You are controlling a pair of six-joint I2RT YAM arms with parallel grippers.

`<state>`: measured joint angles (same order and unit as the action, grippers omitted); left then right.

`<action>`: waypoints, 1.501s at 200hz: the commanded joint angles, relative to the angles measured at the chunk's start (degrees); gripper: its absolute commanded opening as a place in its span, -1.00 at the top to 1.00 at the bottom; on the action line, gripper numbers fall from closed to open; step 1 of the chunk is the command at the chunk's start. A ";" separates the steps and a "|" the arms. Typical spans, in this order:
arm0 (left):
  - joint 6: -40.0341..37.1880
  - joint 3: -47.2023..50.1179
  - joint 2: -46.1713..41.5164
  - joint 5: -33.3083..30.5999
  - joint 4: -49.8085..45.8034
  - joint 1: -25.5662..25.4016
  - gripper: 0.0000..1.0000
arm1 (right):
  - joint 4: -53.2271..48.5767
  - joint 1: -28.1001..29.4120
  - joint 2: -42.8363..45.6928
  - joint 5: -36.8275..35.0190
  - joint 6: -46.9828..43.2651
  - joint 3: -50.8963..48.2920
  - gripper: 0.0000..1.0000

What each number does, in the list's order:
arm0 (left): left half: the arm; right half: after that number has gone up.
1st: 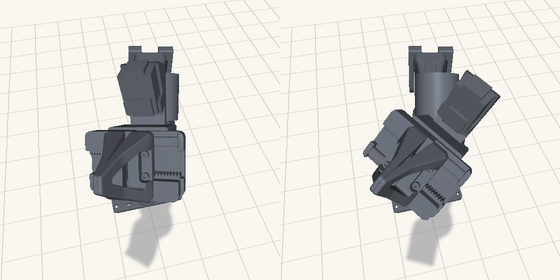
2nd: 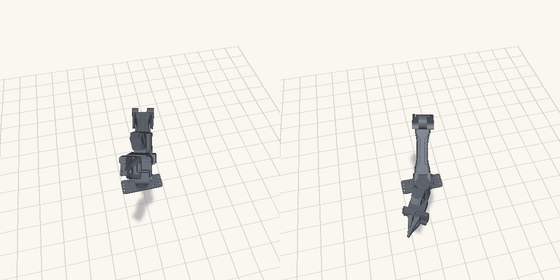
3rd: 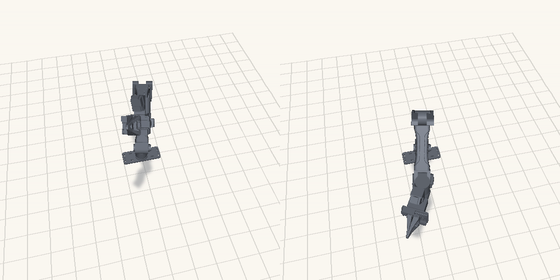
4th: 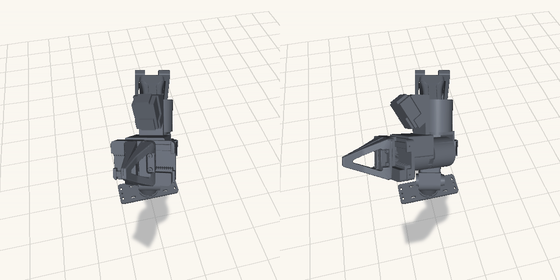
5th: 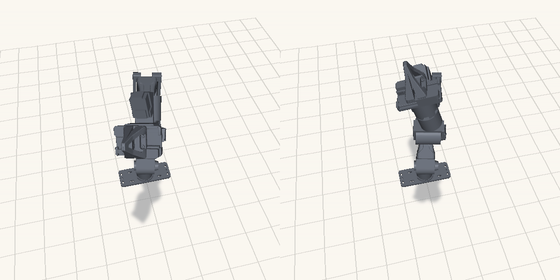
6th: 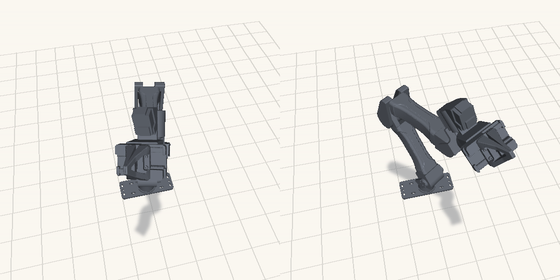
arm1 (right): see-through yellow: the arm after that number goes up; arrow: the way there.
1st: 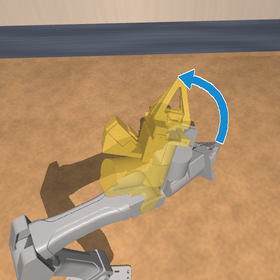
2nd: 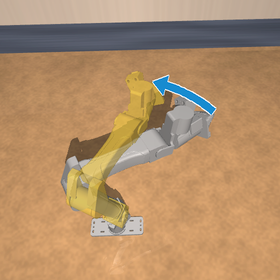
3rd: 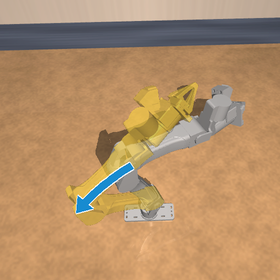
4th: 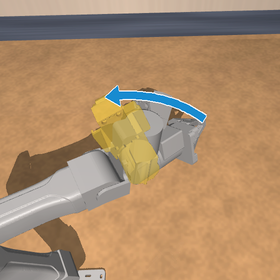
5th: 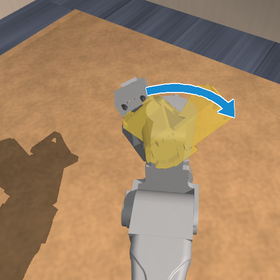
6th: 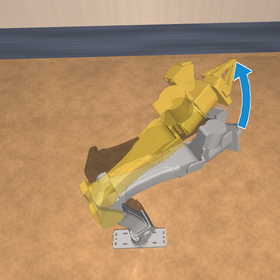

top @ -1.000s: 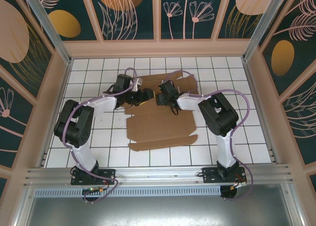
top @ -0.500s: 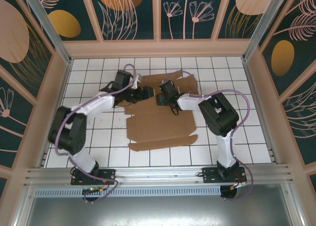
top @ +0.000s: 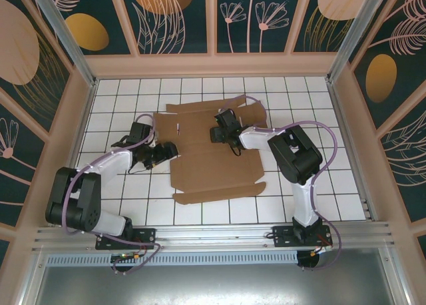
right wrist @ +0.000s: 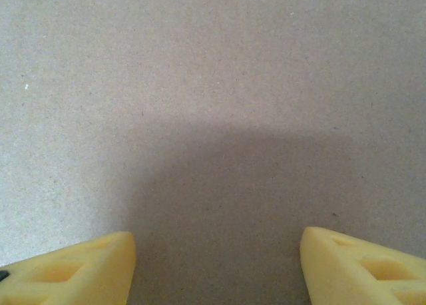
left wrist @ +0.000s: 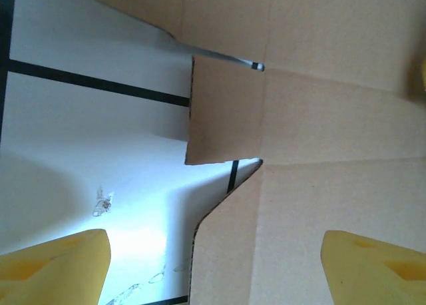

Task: Fold the paper box

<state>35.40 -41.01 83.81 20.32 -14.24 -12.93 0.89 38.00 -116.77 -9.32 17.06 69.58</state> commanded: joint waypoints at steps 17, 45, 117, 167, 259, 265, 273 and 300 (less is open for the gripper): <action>-1.52 1.20 2.84 5.90 2.64 0.37 -0.56 | -12.06 1.11 -4.88 8.18 2.45 -3.74 -0.36; 0.92 4.54 2.71 12.74 7.01 -0.08 -0.53 | -11.19 1.11 -5.04 8.23 2.97 -4.27 -0.36; 3.75 0.68 0.13 15.88 5.62 -6.37 -0.25 | -10.91 1.20 -6.92 8.18 3.42 -3.36 -0.35; 6.01 -2.85 3.46 16.07 8.16 -9.33 -0.19 | -11.26 1.36 -7.99 8.19 4.08 -2.43 -0.34; 0.92 -14.37 3.30 1.55 -0.39 -11.88 -0.19 | -10.24 0.23 -4.32 9.28 6.29 -5.08 -0.34; 0.07 -16.95 1.97 -0.44 -2.16 -11.56 -0.18 | -10.03 0.03 -3.50 9.98 6.47 -5.47 -0.34; -1.31 -19.43 0.50 -3.13 -4.32 -11.51 -0.17 | -9.71 -0.18 -2.53 10.71 6.50 -5.85 -0.34; -4.42 -24.69 0.18 -4.98 -7.20 -11.87 -0.11 | -9.22 -0.46 0.75 13.11 6.14 -6.23 -0.34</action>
<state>36.05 -60.80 86.19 20.47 -19.44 -24.67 4.01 37.06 -115.37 -5.04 20.08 67.37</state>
